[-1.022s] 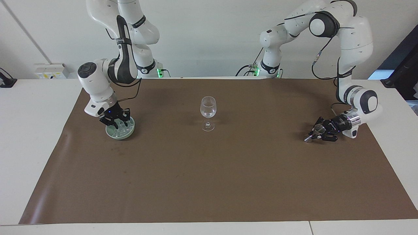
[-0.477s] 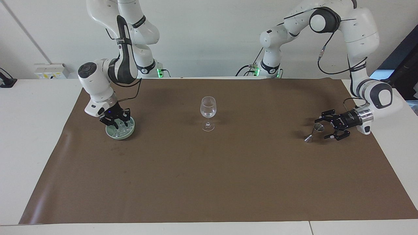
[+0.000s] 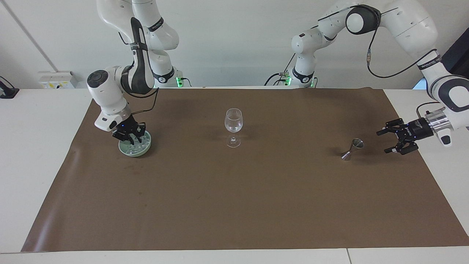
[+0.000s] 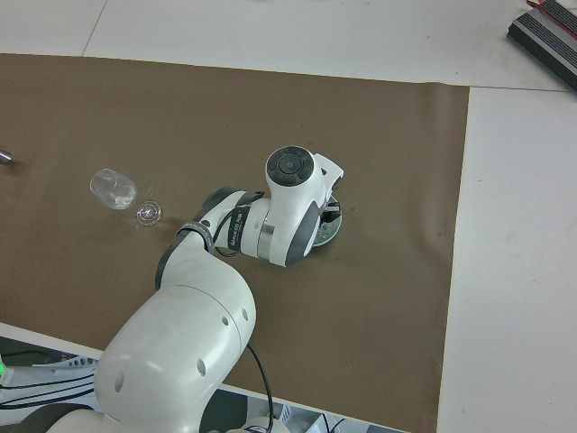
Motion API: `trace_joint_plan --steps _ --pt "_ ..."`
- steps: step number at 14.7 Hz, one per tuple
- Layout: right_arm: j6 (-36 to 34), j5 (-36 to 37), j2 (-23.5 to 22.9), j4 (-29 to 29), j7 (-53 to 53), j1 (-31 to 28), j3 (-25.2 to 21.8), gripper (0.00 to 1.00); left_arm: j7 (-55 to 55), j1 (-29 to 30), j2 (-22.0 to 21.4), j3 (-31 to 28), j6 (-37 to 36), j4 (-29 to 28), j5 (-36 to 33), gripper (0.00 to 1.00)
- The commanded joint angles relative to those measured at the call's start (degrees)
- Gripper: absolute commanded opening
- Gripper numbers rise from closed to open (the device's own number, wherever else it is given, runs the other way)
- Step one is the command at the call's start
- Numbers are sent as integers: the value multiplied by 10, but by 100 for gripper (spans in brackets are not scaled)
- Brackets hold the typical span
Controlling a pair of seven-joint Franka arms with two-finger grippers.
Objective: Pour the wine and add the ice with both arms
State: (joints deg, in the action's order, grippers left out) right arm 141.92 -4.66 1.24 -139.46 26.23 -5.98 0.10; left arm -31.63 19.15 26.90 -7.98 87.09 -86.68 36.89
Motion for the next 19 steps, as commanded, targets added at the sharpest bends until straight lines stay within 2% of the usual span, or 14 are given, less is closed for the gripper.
trace_joint_plan --steps 1,2,4,7,11,13,19 --pt "11 -8 -2 -4 0 -5 2 31 158 -34 -29 -6 20 0 -38 100" --pt "11 -8 -2 -4 0 -5 2 29 172 -50 -49 -7 25 -2 -53 100" --pt "10 -8 -2 -4 0 -5 2 20 178 -90 -80 -5 22 -1 -141 100" --pt "10 -8 -2 -3 0 -4 3 14 200 -156 -120 -5 27 -2 -225 100" --pt "6 -8 -3 1 0 -4 3 7 247 -218 -161 -5 58 -10 -251 100" --pt "2 -8 -5 10 0 -3 3 7 263 -257 -173 -5 62 -11 -305 100" --pt "-67 -7 -3 70 -6 1 3 7 338 -257 -200 1 42 -5 -312 100"
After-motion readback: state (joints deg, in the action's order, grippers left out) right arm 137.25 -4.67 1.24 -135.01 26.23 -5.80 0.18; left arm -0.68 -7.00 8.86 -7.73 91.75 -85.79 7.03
